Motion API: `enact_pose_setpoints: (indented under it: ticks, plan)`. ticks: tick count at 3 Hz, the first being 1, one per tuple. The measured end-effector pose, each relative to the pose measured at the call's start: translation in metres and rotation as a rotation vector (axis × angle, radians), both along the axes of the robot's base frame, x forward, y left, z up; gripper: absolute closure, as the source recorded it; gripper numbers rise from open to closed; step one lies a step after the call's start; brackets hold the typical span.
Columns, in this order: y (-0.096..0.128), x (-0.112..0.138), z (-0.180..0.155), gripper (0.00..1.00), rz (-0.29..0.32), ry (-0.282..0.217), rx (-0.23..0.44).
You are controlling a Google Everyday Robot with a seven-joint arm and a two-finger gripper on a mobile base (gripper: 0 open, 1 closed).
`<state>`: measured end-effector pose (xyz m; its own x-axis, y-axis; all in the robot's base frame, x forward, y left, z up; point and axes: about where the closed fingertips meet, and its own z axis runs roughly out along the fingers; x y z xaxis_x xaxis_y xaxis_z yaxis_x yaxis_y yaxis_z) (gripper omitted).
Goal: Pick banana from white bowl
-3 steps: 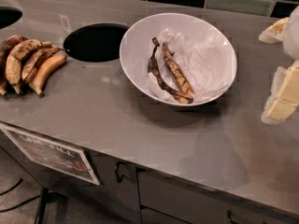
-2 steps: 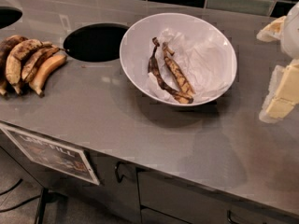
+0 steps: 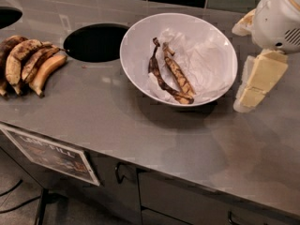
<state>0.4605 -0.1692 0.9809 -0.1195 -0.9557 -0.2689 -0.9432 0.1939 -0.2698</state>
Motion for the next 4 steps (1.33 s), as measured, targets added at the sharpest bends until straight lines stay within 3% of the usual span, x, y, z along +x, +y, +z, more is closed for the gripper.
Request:
enact_pose_setpoints:
  ticks: [1, 2, 3, 4]
  plan:
    - [0.002, 0.010, -0.006, 0.00, -0.023, 0.003, 0.019]
    - [0.003, 0.038, -0.020, 0.00, -0.106, 0.062, 0.017]
    - [0.008, 0.064, -0.033, 0.00, -0.247, 0.116, 0.006]
    - [0.011, 0.065, -0.032, 0.00, -0.294, 0.120, 0.023]
